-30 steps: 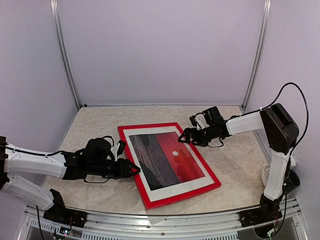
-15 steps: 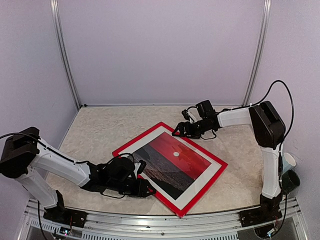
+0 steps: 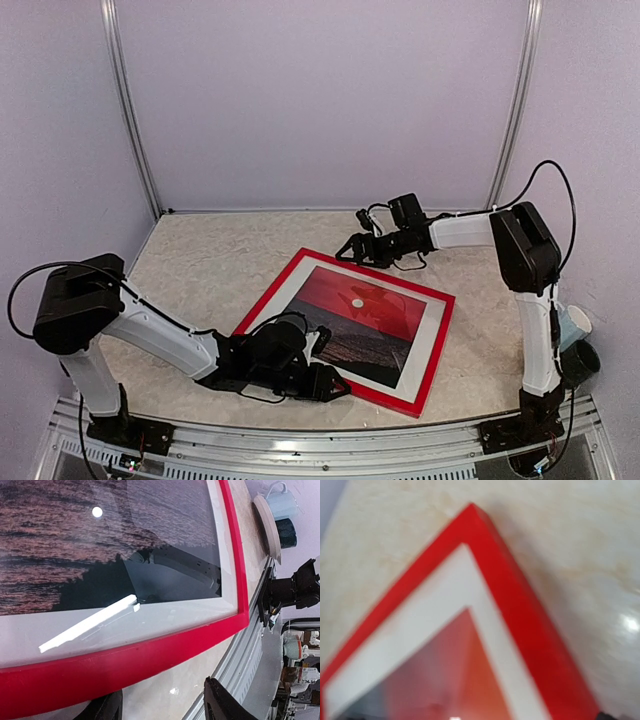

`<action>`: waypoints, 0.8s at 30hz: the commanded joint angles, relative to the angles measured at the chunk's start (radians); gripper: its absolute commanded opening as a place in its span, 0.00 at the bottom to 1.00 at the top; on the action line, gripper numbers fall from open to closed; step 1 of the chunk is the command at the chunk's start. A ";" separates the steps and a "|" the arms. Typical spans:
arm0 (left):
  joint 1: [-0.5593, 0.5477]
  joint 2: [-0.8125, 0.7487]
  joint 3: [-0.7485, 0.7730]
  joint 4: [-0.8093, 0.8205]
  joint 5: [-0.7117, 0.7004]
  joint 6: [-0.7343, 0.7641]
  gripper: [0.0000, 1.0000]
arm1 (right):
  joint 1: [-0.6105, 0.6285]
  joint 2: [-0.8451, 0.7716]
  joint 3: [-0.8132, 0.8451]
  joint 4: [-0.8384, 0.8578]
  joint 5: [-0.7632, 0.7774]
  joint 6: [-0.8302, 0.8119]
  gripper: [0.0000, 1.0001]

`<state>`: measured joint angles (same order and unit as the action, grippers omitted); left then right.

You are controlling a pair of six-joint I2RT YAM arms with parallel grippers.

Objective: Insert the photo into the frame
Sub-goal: Place the photo frame at the center of the board.

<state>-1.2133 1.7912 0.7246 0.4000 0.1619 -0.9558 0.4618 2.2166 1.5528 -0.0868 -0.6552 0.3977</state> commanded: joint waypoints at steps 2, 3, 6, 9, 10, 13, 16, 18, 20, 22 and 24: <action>-0.015 0.048 0.041 0.095 -0.014 -0.012 0.57 | 0.015 0.000 0.063 -0.004 -0.032 0.016 0.99; -0.017 0.048 0.034 0.103 -0.017 -0.020 0.58 | 0.016 -0.022 0.061 -0.014 -0.004 0.013 0.99; -0.020 0.032 0.001 0.126 -0.031 -0.038 0.66 | 0.016 -0.121 0.008 -0.020 0.126 0.011 0.99; -0.020 -0.026 -0.036 0.125 -0.063 -0.042 0.81 | 0.015 -0.255 -0.063 -0.065 0.280 0.011 0.99; -0.019 -0.057 -0.046 0.109 -0.077 -0.037 0.88 | 0.015 -0.305 -0.096 -0.085 0.325 0.014 0.99; -0.015 -0.163 -0.062 0.046 -0.133 -0.012 0.99 | 0.015 -0.474 -0.239 -0.098 0.423 0.030 0.99; 0.006 -0.295 -0.051 -0.057 -0.198 0.034 0.99 | 0.015 -0.622 -0.400 -0.125 0.507 0.053 0.99; 0.041 -0.366 -0.039 -0.131 -0.218 0.070 0.99 | 0.014 -0.709 -0.504 -0.127 0.549 0.068 0.99; 0.097 -0.447 -0.037 -0.183 -0.217 0.107 0.99 | 0.012 -0.791 -0.616 -0.114 0.571 0.089 0.99; 0.168 -0.507 -0.047 -0.212 -0.199 0.130 0.99 | 0.006 -0.868 -0.720 -0.098 0.584 0.112 0.99; 0.244 -0.545 -0.055 -0.228 -0.174 0.159 0.99 | 0.002 -0.937 -0.806 -0.087 0.597 0.137 0.99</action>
<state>-1.0821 1.3140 0.6716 0.2840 -0.0105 -0.8848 0.4702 1.3666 0.8886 -0.1547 -0.1356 0.4759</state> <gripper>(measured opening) 0.988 0.993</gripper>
